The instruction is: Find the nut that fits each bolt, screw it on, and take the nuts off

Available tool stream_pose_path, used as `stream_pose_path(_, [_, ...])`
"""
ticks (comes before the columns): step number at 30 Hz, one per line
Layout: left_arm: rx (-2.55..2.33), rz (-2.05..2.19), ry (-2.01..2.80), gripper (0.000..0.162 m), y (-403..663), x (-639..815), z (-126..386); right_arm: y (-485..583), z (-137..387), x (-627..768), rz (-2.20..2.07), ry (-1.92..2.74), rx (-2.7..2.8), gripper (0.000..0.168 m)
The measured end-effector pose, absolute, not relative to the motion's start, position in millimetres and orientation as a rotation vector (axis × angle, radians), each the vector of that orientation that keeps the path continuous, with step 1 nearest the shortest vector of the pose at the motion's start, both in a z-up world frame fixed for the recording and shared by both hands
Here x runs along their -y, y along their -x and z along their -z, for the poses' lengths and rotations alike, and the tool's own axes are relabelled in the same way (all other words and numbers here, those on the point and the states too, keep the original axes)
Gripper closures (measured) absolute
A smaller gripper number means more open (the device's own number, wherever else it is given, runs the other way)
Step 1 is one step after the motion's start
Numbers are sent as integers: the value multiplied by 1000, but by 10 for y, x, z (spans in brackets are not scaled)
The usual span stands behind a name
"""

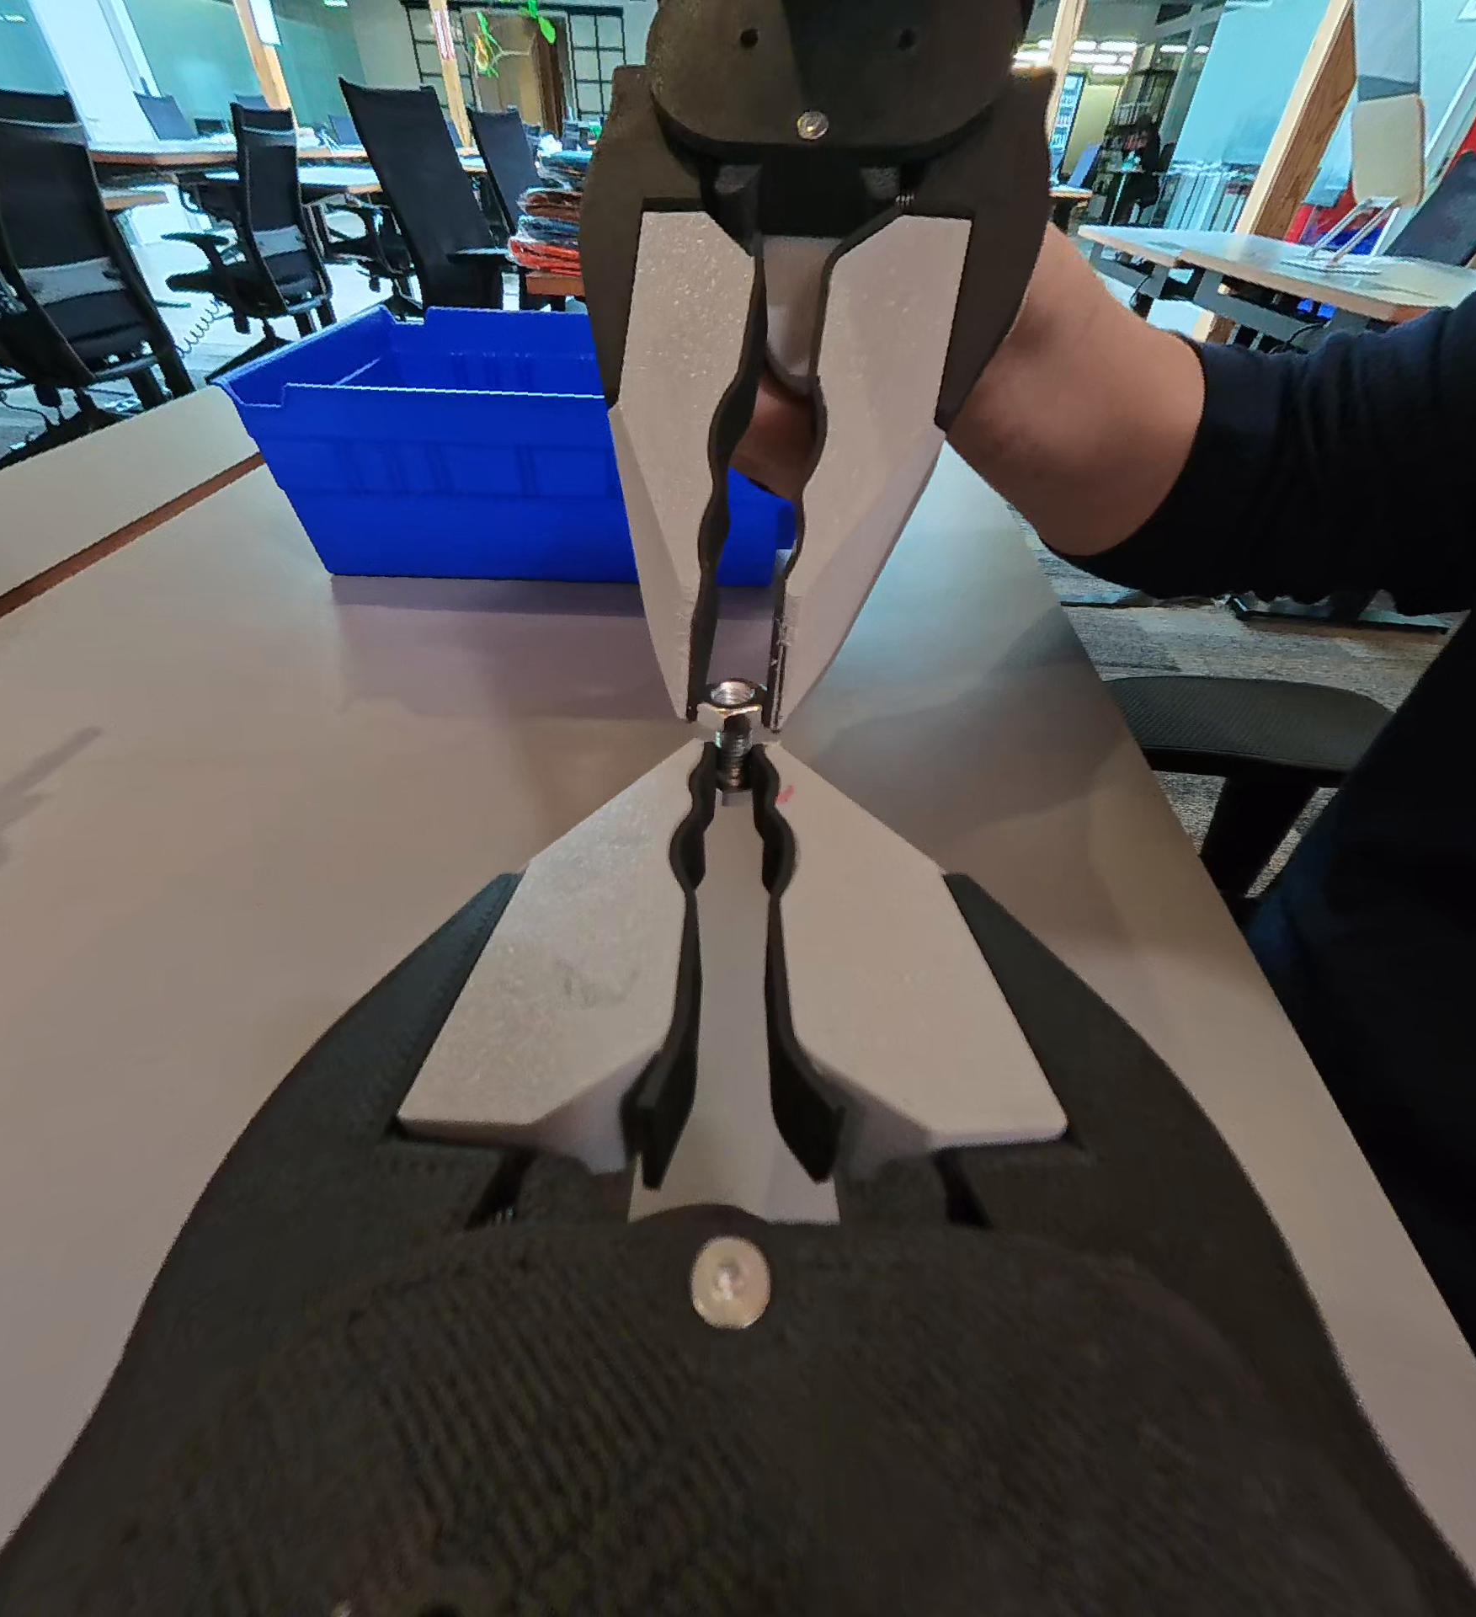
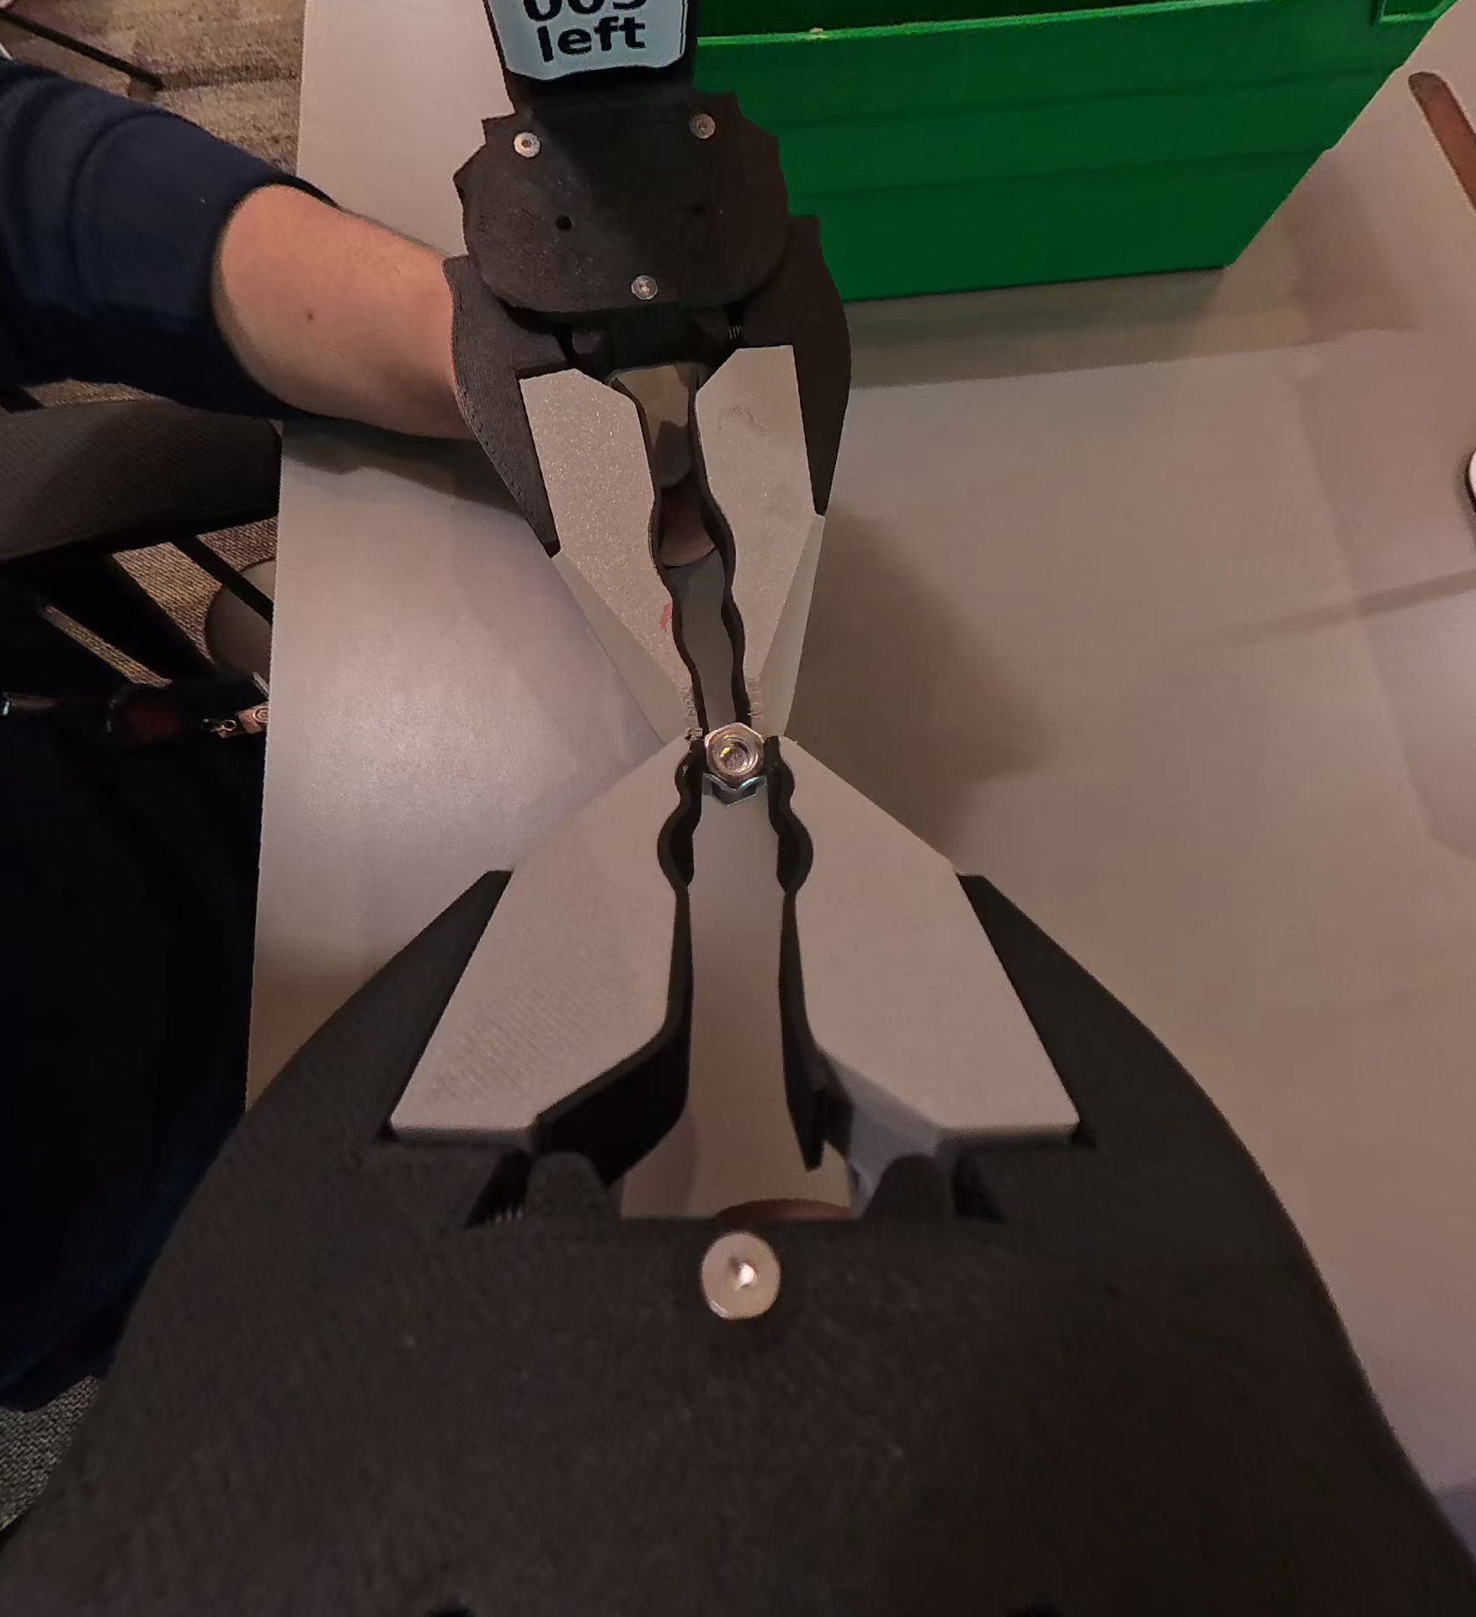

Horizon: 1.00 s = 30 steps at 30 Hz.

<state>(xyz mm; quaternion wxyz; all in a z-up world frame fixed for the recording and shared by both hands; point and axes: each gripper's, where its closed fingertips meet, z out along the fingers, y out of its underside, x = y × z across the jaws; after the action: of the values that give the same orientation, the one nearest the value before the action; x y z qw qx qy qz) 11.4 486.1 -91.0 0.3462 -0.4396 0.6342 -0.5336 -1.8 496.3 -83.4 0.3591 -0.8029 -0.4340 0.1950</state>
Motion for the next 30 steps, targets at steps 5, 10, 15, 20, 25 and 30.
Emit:
stream_pose_path(5, [-1628,1411,1136,157,-105,-4865,872,34,805,-4980,-533,2047,1092,155])
stream_pose_path(10, [-1616,1420,1129,157,-97,-4869,839,34,632,-4991,-601,1953,1015,142])
stream_pose_path(15, [-1586,1465,1120,157,-77,-4870,772,53,452,-4887,-811,1751,891,139])
stream_pose_path(20, [-1584,1504,1098,157,-62,-4827,736,32,472,-4889,-927,1660,799,134])
stream_pose_path(25, [-1607,1515,1072,157,-54,-4769,734,110,528,-4889,-960,1647,813,133])
stream_pose_path(30, [-1599,1516,1055,157,-45,-4766,708,189,582,-4861,-927,1649,857,136])
